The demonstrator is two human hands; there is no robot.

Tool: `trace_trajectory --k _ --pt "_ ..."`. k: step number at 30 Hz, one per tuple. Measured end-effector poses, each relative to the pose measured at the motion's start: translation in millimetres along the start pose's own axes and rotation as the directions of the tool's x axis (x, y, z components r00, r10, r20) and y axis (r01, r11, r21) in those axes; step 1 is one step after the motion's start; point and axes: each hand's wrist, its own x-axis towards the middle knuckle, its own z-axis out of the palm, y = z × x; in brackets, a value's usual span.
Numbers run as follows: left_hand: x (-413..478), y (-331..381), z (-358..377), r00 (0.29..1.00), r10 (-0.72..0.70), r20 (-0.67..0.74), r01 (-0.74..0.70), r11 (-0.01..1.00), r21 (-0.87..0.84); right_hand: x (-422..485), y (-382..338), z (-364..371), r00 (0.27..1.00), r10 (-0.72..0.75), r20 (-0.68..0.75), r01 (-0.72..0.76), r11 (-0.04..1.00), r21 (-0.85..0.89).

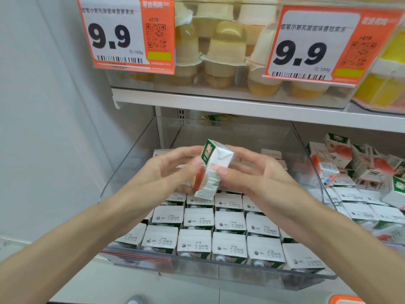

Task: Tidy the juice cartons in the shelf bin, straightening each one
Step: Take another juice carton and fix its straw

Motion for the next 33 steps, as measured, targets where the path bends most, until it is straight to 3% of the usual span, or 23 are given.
trace_trajectory --k 4,8,11,14,18,23,29,33 --pt "1 -3 -2 0.997 -0.082 0.004 0.082 0.996 -0.027 1 1 -3 0.986 0.03 0.161 -0.071 0.965 0.253" --pt "0 -4 2 0.98 -0.162 0.117 0.172 0.982 -0.084 2 1 -2 0.977 -0.008 0.214 -0.067 0.937 0.342" --pt "1 -2 3 0.986 -0.157 0.064 0.164 0.978 -0.129 2 2 2 0.986 0.003 0.168 -0.048 0.965 0.259" --pt "2 -2 0 0.983 -0.182 -0.039 0.172 0.966 -0.192 3 5 7 0.999 0.037 -0.023 -0.037 0.999 0.027" --pt "1 -1 3 0.972 -0.234 -0.011 0.222 0.937 -0.268 3 6 7 0.981 0.061 -0.184 -0.069 0.997 -0.039" --pt "3 1 3 0.962 -0.265 0.064 0.27 0.893 -0.361 4 7 6 0.971 0.102 -0.217 -0.085 0.993 0.086" --pt "2 -4 1 0.967 -0.235 0.102 0.254 0.932 -0.257 2 6 7 0.975 0.115 -0.191 -0.097 0.99 0.102" --pt "1 -5 2 0.975 -0.193 0.108 0.213 0.95 -0.228 -2 4 11 0.979 0.104 -0.174 -0.107 0.994 -0.009"
